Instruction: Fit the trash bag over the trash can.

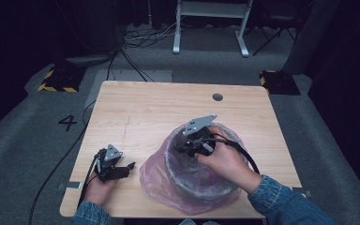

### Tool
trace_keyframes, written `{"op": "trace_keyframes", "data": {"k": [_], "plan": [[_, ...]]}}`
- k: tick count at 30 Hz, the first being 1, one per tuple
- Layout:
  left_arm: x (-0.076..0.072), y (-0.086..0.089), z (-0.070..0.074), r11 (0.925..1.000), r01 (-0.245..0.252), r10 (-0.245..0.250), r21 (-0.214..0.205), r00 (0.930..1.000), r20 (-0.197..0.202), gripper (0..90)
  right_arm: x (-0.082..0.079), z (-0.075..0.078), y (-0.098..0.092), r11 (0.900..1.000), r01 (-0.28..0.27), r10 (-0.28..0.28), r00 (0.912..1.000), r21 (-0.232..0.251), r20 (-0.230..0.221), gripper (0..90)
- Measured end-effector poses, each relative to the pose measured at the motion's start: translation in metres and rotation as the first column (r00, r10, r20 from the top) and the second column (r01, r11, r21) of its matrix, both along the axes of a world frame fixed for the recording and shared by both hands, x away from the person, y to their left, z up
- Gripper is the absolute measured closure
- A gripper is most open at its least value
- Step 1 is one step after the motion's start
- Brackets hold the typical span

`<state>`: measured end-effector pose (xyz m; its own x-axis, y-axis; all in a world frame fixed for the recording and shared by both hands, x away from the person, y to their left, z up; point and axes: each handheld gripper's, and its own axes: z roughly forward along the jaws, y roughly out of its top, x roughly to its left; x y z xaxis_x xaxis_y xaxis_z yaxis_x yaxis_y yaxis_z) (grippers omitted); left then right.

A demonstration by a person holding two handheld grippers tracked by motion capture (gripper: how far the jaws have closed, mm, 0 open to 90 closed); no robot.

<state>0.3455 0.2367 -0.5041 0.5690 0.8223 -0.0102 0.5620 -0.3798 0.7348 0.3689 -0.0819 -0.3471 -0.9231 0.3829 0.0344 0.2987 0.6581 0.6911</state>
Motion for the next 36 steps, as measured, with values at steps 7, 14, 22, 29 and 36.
{"op": "trace_keyframes", "data": {"k": [7, 14, 22, 29, 36], "plan": [[0.000, 0.000, 0.000, 1.0000, 0.000, 0.000, 0.000, 1.0000, 0.000, 31.3, -0.005, -0.013, 0.007, 0.9937, -0.049, 0.043, 0.9975, -0.101, -0.055, 90.0], [0.000, 0.000, 0.000, 1.0000, 0.001, -0.001, 0.001, 1.0000, 0.000, 31.3, -0.006, -0.031, 0.016, 0.9744, -0.093, 0.074, 0.9923, -0.205, -0.099, 90.0], [0.000, 0.000, 0.000, 1.0000, 0.000, 0.000, 0.001, 1.0000, 0.000, 31.3, -0.005, -0.048, 0.016, 0.9670, -0.109, 0.083, 0.9894, -0.230, -0.119, 38.8], [0.000, 0.000, 0.000, 1.0000, 0.000, 0.000, 0.001, 1.0000, 0.000, 31.2, -0.005, -0.015, -0.003, 0.9949, -0.051, 0.045, 0.9968, -0.087, -0.066, 32.2], [0.000, 0.000, 0.000, 1.0000, -0.002, 0.002, 0.000, 1.0000, 0.000, 31.2, -0.010, 0.024, -0.022, 0.9993, -0.009, 0.009, 1.0000, 0.036, -0.003, 33.5]]}}
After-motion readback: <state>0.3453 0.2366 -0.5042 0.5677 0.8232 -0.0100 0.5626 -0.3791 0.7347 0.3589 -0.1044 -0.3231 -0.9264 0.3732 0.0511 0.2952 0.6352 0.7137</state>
